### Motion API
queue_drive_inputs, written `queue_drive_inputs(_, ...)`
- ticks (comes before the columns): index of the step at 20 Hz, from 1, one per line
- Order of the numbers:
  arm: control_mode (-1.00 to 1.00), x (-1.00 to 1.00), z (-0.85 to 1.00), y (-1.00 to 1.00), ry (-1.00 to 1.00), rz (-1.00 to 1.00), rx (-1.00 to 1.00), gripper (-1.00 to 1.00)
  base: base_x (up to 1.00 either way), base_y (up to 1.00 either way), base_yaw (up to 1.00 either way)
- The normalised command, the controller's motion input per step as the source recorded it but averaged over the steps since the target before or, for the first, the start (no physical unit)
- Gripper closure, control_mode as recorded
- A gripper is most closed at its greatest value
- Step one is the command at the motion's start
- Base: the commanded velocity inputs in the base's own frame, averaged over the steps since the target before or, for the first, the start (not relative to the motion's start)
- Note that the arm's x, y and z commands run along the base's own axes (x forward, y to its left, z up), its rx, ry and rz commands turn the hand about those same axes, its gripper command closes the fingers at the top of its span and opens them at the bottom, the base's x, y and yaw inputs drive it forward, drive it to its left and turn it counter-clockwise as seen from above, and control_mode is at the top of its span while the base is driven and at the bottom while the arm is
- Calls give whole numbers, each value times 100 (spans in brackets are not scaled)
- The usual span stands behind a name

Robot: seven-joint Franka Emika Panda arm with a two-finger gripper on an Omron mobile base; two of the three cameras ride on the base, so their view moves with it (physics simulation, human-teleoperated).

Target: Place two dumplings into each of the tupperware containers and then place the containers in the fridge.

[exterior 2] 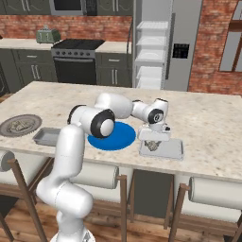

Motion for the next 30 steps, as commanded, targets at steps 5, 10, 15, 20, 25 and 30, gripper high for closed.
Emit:
queue_drive_inputs(5,-100,0,0,0,0,0,0,-100,0,0,0)
queue_drive_inputs(10,-100,-6,0,0,-1,0,0,-100,0,0,0)
queue_drive_inputs(15,-100,-21,52,3,0,-1,0,-100,0,0,0)
queue_drive_inputs(20,-100,-31,35,36,-1,-5,0,-100,0,0,0)
queue_drive_inputs(25,-100,-15,7,86,-1,-1,1,-100,0,0,0)
queue_drive_inputs(30,-100,-1,13,100,0,0,0,-100,0,0,0)
